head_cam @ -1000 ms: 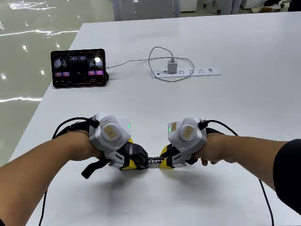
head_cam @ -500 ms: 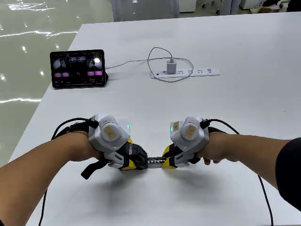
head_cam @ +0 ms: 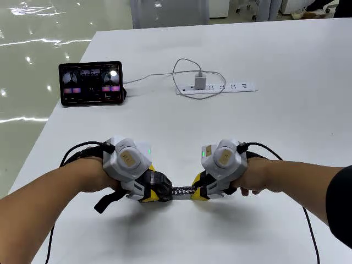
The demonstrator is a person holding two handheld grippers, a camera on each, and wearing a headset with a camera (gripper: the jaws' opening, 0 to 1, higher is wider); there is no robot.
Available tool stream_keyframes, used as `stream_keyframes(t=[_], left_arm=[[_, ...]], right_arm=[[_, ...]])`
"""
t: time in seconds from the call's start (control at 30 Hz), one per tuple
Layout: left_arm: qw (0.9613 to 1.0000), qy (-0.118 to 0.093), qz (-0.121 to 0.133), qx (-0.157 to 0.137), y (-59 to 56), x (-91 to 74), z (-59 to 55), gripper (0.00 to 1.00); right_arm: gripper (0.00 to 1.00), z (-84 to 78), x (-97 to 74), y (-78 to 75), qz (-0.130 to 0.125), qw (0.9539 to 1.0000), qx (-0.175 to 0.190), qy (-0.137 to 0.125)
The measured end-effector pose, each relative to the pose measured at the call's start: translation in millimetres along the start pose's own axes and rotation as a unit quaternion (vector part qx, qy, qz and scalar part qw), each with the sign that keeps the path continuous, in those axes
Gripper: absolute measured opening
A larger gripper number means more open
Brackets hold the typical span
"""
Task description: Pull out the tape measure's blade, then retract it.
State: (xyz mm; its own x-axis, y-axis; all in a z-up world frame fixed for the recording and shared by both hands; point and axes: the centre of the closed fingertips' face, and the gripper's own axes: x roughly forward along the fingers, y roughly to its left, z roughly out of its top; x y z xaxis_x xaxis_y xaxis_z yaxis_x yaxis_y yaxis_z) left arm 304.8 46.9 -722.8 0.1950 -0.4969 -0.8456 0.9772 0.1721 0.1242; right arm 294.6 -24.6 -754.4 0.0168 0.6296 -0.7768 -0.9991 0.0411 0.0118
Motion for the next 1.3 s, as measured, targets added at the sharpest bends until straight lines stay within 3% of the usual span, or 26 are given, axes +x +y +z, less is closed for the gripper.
stream_keyframes(t=[1.3], left_arm=[[1.0, 0.0, 0.002, -0.002, 0.2, 0.1, -0.9, 0.32]], right_arm=[[0.1, -16.0, -14.3, -1.3, -0.003, 0.9999, 0.006, 0.009]])
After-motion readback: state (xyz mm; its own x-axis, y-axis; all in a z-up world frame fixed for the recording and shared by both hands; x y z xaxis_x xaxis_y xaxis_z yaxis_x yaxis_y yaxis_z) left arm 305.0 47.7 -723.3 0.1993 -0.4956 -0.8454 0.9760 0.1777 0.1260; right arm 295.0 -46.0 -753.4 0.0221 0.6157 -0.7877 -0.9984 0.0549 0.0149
